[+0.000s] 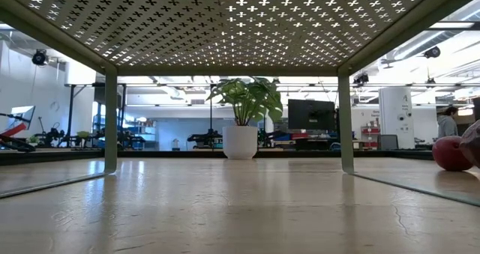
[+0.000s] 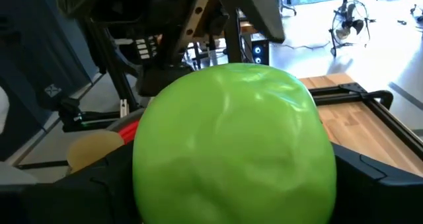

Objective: Pick & Place Fruit
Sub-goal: Put the green apple into the red strainer

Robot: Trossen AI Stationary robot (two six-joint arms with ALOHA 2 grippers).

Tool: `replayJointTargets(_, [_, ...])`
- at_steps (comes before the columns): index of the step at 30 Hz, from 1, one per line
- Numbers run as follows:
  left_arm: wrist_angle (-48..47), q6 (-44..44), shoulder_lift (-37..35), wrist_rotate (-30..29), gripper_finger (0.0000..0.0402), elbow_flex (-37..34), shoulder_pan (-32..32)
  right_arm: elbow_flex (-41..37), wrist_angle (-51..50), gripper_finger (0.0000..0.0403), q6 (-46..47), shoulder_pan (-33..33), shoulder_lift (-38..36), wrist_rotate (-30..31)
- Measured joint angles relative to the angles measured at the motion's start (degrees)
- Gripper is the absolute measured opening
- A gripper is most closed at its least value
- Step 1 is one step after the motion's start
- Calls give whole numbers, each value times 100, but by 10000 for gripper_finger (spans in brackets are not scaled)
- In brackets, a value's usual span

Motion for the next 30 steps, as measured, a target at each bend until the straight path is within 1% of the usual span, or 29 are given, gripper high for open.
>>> replayJointTargets(5, [460, 248, 11, 37, 390, 0, 173, 0, 57, 327, 0, 50, 0, -18])
replayJointTargets(8, [549, 257, 19, 80, 390, 0, 248, 0, 72, 323, 0, 50, 0, -16])
replayJointTargets(12, [536, 236, 21, 317, 390, 0, 298, 0, 75, 309, -51, 48, 0, -16])
replayJointTargets(16, [538, 360, 21, 680, 390, 0, 305, 9, 131, 313, -107, 48, 0, -21])
replayJointTargets(19, [564, 730, 67, 886, 390, 0, 307, 15, 132, 327, -105, 48, 0, -52])
replayJointTargets(22, [734, 1400, 182, 918, 390, 0, 317, 15, 123, 332, -35, 48, 2, -85])
replayJointTargets(26, [1198, 2056, 370, 862, 390, 0, 325, 15, 114, 320, 4, 48, 2, -182])
replayJointTargets(30, [1397, 2239, 487, 860, 390, 0, 325, 15, 103, 307, 24, 48, 0, -189])
